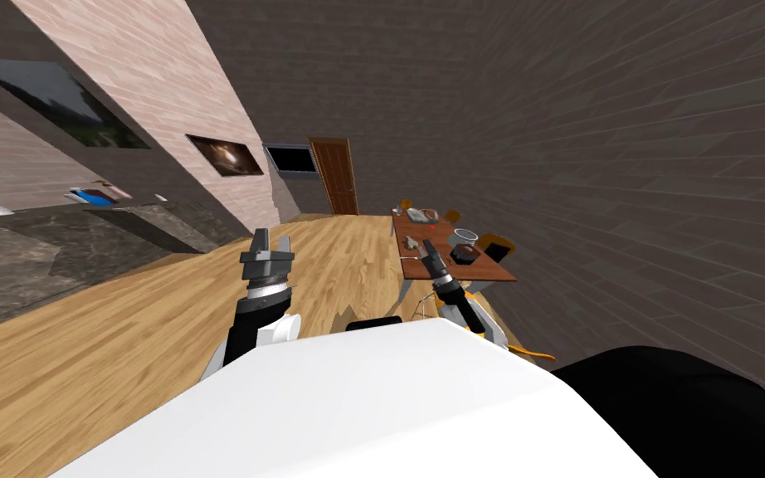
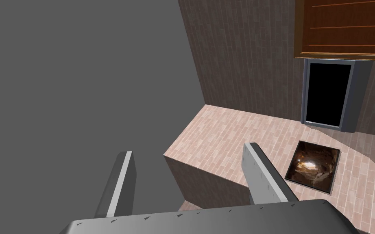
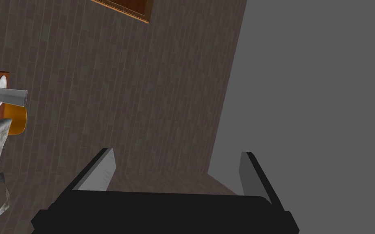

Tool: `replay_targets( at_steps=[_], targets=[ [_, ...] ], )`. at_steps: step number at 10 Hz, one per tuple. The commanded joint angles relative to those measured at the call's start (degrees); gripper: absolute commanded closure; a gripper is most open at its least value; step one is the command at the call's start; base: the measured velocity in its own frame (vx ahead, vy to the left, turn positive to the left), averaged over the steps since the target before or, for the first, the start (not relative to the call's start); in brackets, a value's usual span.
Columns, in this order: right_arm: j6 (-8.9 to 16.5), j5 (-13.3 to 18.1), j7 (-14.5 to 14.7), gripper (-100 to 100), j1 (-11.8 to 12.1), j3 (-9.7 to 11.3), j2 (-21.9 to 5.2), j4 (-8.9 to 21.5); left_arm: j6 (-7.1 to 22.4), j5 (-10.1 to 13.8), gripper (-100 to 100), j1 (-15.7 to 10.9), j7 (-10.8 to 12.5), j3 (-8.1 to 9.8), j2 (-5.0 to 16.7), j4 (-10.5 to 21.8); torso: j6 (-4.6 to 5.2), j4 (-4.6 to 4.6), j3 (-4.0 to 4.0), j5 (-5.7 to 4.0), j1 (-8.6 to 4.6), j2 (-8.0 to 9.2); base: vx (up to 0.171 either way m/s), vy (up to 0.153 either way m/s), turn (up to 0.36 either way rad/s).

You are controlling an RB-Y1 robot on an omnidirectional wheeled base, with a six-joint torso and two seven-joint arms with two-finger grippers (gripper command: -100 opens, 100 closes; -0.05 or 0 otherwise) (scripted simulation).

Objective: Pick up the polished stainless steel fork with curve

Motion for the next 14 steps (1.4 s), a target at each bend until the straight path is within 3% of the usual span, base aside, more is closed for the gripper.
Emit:
replay_targets(
  at_steps=[1,3,4,6,7,9,10,12,13,14],
  targets=[
    [-0.34,2.27,0.74,-100,-0.08,1.92,-2.86,2.86,0.00,0.00,0,0.00,0.00,0.00,0.00,0.00,0.00,0.00,0.00,0.00,0.00,0.00,-0.014,0.110,0.273],
    [-0.28,3.76,1.09,-100,-0.37,3.13,-6.36,5.28,0.00,0.00,0,0.01,0.00,0.00,0.00,0.00,0.03,-0.01,-0.04,0.01,0.04,-0.07,-0.010,0.087,0.105],
    [-0.28,3.76,1.09,-100,-0.37,3.13,-6.81,5.28,0.00,0.00,0,0.00,0.00,0.00,0.00,0.00,0.01,-0.01,-0.03,0.00,0.04,-0.06,-0.006,0.066,0.081],
    [-0.01,7.06,1.83,-100,-1.01,5.93,-10.81,9.35,0.00,0.00,0,0.00,0.00,0.00,0.00,0.00,-0.01,-0.03,-0.08,-0.01,-0.02,-0.15,0.021,0.088,0.263],
    [-0.01,7.06,1.83,-100,-1.01,5.93,-11.91,9.65,0.00,0.00,0,0.01,0.00,0.00,0.00,0.00,0.00,-0.04,-0.11,0.01,0.07,-0.19,0.034,0.065,0.077],
    [0.52,10.69,2.63,-100,-1.73,9.20,-15.77,13.34,0.00,0.00,0,0.01,0.00,0.00,0.00,0.00,0.01,-0.06,-0.15,-0.01,-0.06,-0.26,0.066,0.070,0.268],
    [0.52,10.69,2.63,-100,-1.73,9.20,-16.97,14.15,0.00,0.00,0,0.01,0.00,0.00,0.00,0.00,-0.01,-0.08,-0.21,0.00,-0.02,-0.37,0.061,0.045,0.096],
    [1.39,14.36,3.48,-100,-2.46,12.88,-21.04,18.25,0.00,0.00,0,0.01,0.00,0.01,0.01,0.00,0.01,-0.07,-0.19,-0.03,-0.12,-0.33,0.075,0.048,0.216],
    [1.39,14.58,3.48,-100,-2.46,12.88,-22.05,19.03,0.00,0.00,0,0.02,0.00,0.01,0.01,0.00,0.04,-0.08,-0.21,-0.02,-0.13,-0.37,0.083,0.030,0.151],
    [1.95,16.61,3.91,-100,-2.78,14.87,-24.50,20.87,0.00,0.00,0,0.02,0.00,0.01,0.01,0.00,0.03,-0.08,-0.22,-0.03,-0.16,-0.38,0.102,0.028,0.269]
  ],
)
